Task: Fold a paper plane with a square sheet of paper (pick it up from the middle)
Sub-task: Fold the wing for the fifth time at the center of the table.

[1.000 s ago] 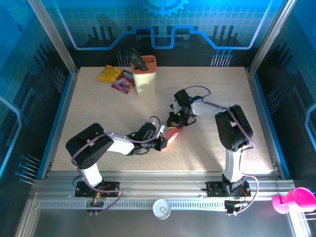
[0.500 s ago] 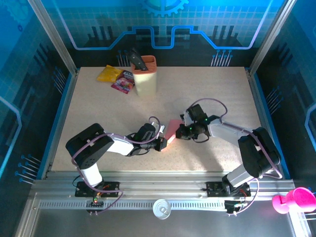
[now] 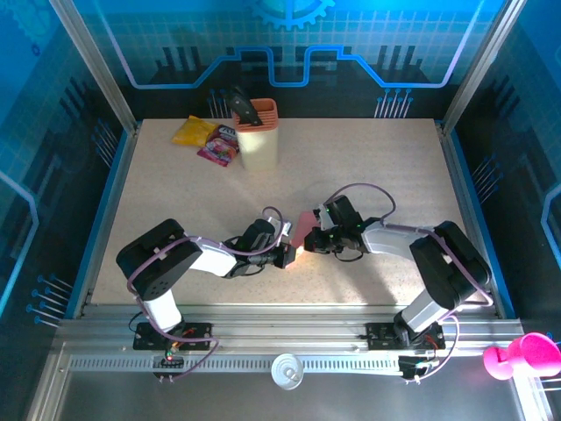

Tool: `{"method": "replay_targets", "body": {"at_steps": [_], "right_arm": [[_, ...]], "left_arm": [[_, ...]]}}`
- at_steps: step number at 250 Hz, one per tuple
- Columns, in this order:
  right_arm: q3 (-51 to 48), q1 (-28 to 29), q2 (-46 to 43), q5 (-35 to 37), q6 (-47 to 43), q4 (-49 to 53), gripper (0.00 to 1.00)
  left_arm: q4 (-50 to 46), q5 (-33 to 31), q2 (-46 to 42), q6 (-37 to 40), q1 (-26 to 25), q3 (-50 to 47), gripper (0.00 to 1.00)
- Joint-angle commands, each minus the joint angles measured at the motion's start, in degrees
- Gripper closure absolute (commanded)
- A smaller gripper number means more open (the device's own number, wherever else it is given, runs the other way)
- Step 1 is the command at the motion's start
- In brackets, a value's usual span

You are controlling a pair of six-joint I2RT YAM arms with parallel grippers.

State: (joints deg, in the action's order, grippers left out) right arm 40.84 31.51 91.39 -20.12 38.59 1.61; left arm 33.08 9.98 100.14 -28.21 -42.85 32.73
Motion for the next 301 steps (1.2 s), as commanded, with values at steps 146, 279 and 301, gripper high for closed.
{"method": "replay_targets", "body": {"at_steps": [146, 279, 301], "right_arm": [[2.5, -1.3, -2.2, -1.0, 0.4, -1.5, 1.00], [-4.1, -1.3, -2.3, -3.7, 0.8, -9.4, 1.00], [-4.3, -0.8, -1.4, -3.7, 0.8, -10.4, 1.00]], "left_arm": [[3.8, -0.7, 2.3, -5.2, 2.2, -6.0, 1.00], [6.5, -0.7, 3.1, -6.5, 3.0, -8.0, 1.00], [6.5, -0.7, 3.2, -6.5, 3.1, -8.0, 1.00]]}}
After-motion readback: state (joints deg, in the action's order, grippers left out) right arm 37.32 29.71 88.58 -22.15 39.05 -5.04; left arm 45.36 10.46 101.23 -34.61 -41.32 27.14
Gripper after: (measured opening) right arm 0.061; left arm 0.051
